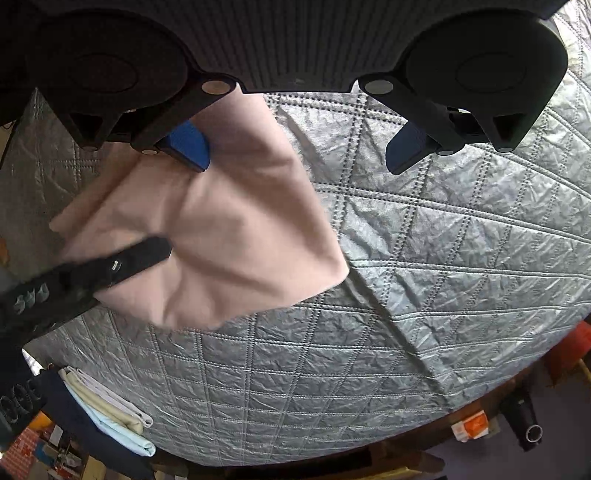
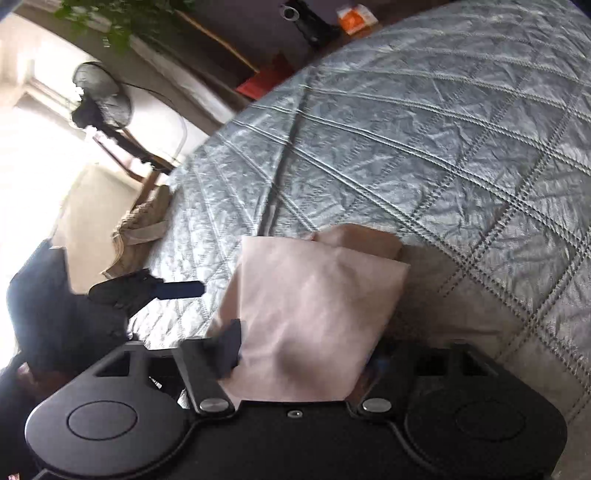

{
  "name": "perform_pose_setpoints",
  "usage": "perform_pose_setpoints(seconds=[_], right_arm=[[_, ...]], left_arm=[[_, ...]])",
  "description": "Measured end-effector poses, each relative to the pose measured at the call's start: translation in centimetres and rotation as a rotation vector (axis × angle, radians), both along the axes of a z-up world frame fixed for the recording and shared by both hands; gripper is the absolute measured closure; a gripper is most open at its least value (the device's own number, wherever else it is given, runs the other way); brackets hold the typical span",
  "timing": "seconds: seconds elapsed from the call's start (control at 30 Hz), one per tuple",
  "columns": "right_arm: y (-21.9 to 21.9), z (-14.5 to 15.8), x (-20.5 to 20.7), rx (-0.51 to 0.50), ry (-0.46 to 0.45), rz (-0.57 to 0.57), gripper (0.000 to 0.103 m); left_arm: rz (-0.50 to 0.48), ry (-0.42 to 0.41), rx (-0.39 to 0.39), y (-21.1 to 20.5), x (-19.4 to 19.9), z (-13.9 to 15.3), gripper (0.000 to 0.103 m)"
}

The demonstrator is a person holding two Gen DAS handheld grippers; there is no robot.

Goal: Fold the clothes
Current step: 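Carry the folded pink trousers with the right tool onto the clothes stack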

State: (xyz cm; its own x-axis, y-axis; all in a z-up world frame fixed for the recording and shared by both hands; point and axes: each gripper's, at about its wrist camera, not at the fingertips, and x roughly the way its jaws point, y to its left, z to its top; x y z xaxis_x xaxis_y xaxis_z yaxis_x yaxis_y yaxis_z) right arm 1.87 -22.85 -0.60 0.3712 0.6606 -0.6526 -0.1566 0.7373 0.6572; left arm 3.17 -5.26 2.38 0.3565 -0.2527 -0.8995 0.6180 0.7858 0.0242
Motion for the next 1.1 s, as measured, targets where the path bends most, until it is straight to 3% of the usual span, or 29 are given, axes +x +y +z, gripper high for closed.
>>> perform_pose_setpoints(seconds=[0.03, 0.27, 0.43, 0.53, 0.73, 0.97, 1.1], right_arm=[[-0.1, 0.0, -0.1, 0.018, 0.006, -0.004, 0.085], [-0.7, -0.5, -1.1, 0.158, 0.051, -0.047, 0.088], [-4.0, -1.7, -3.9, 0.323, 0.086, -0.239, 0.088], [-6.0, -1.3, -5.0, 0.403, 0.062, -0.351, 0.088], [-10.6, 2.6, -4.8, 0.476, -0.08, -0.517, 0.088], [-21.5, 9.2, -4.4, 0.489, -0.338, -0.766, 0.088], [-27.5, 10.1, -5.0, 0.49, -0.46, -0.962, 0.088]], left_arm=[[-0.003, 0.001, 0.003, -0.1, 0.0, 0.0, 0.001], [0.032, 0.035, -0.061, 0.9, 1.0, 0.6, 0.001], [0.063, 0.028, -0.088, 1.5, 1.5, 1.0, 0.001], [0.046, 0.021, -0.088, 1.1, 1.2, 1.1, 0.001], [0.049, 0.024, -0.09, 0.8, 1.2, 1.0, 0.001], [0.047, 0.036, -0.086, 0.3, 1.5, 0.5, 0.001], [0.048, 0.036, -0.082, -0.1, 1.7, 0.2, 0.001]])
